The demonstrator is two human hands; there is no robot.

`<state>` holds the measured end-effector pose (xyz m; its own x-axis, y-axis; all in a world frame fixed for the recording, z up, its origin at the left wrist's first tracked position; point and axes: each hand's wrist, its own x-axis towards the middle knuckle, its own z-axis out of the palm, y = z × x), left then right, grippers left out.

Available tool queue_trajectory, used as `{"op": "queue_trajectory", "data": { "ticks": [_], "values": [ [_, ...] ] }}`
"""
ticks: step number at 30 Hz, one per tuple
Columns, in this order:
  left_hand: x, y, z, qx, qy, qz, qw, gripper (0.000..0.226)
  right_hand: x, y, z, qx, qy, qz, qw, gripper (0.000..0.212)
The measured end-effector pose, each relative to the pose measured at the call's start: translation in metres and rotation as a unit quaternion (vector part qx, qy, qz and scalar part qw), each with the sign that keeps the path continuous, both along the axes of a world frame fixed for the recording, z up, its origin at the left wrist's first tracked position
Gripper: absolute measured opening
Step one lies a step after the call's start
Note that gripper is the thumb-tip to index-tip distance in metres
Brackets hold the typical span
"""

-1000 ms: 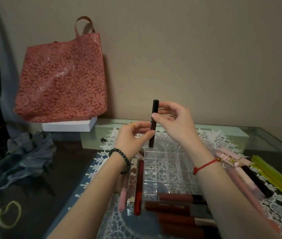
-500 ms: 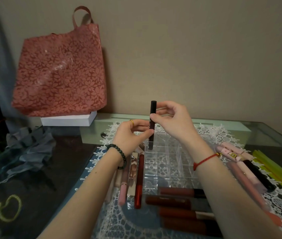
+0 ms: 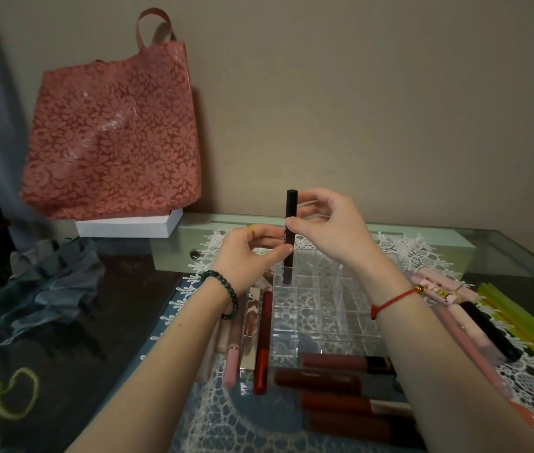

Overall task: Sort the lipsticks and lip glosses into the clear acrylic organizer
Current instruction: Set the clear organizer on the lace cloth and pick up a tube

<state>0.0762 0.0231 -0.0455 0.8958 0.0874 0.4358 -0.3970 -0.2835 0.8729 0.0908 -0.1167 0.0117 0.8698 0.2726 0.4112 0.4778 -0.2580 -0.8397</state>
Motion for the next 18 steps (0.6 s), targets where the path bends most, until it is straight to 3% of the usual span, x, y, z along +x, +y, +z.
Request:
{"op": "queue_trajectory", "data": {
  "ticks": [18],
  "values": [
    [-0.0031, 0.0009, 0.0025, 0.024, 0.007, 0.0, 1.0, 0.018, -0.0004, -0.0004, -0.0004, -0.023, 0.004, 0.004, 1.0, 0.028]
  ]
}}
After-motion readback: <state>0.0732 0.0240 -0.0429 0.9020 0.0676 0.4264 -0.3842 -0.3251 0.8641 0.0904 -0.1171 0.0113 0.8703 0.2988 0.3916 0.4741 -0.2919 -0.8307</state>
